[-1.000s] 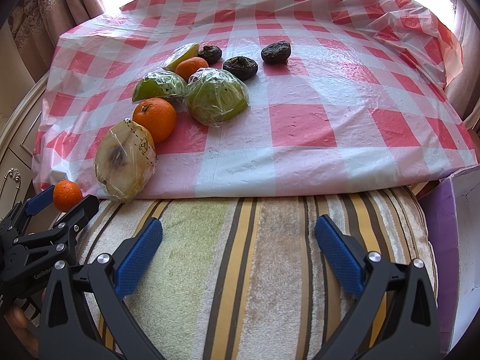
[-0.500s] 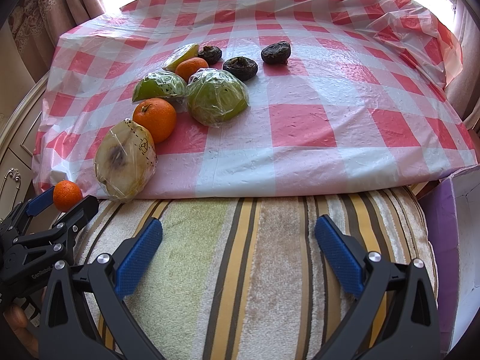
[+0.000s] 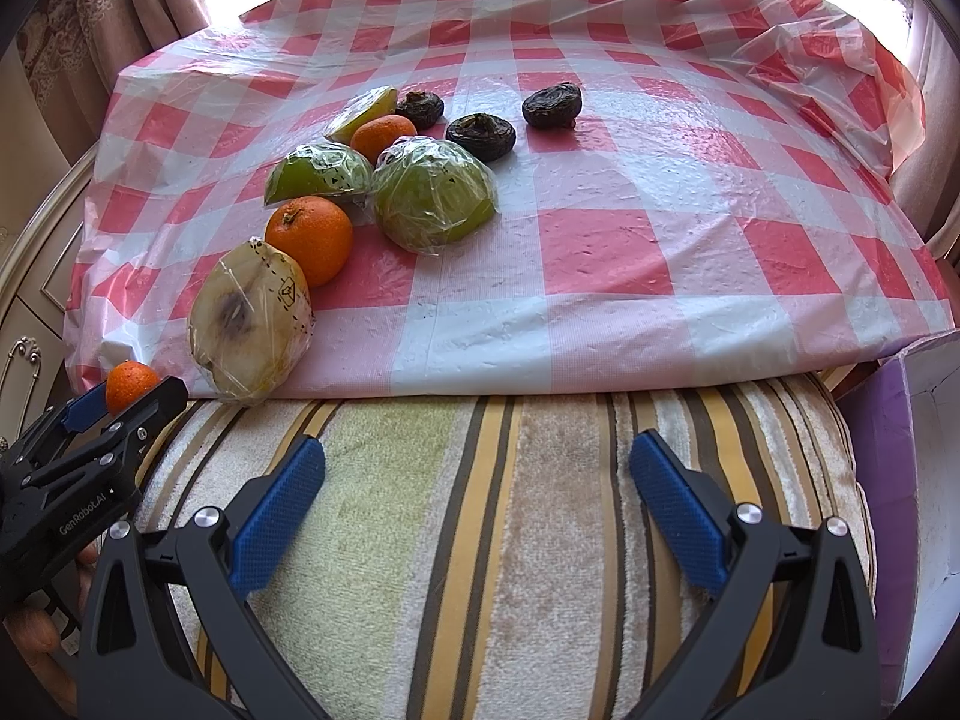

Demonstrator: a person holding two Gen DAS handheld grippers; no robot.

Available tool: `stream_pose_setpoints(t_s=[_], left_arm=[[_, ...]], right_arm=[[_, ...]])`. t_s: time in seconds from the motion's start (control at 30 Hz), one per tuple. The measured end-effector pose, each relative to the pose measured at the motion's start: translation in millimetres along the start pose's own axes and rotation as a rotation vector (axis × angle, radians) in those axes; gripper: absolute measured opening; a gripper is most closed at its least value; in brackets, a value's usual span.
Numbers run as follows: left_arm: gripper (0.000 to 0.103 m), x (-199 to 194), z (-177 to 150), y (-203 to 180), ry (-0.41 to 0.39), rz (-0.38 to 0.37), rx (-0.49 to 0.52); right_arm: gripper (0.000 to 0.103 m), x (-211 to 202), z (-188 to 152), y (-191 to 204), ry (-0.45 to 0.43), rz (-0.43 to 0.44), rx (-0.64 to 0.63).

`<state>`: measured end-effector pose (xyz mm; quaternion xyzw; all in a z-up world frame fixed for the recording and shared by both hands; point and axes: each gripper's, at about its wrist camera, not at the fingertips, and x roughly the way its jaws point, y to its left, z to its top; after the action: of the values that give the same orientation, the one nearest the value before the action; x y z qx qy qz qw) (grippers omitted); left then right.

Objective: Organize fruits
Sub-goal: 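Grasp the orange with the left tool while the right tool grasps the wrapped pear half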

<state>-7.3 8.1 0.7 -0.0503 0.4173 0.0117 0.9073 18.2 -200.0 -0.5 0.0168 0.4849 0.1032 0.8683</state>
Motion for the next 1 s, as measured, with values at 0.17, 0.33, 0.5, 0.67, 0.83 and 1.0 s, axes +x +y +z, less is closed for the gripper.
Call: stream_pose_setpoints(t_s=[0.17, 0.33, 0.5, 0.67, 0.83, 1.0], left_arm=[[0.052, -1, -2, 0, 0.003, -0.008, 0.005], [0.037, -4, -3, -3, -0.007, -0.013, 0.018], [0.036, -4, -3, -2, -0.012, -0.022, 0.014], [0.036, -5, -3, -1, -0.02, -0.025, 0.007], [0.036, -8, -3, 3, -0.039, -0.026, -0.016], [0.036, -9, -2, 5, -0.048, -0.026, -0.031]], right_arm=[[0.102, -1, 0, 0, 0.0, 0.001, 0.0], [0.102, -1, -1, -5, 0.016, 0.057, -0.018], [0.102, -13, 0, -2, -0.004, 0.065, -0.057], [0.102, -28, -1, 23, -0.089, 0.105, -0.163], [0.102, -24, 14, 44, -0.112, 0.097, -0.202], [0.102, -10, 29, 64, -0.098, 0.077, -0.256]])
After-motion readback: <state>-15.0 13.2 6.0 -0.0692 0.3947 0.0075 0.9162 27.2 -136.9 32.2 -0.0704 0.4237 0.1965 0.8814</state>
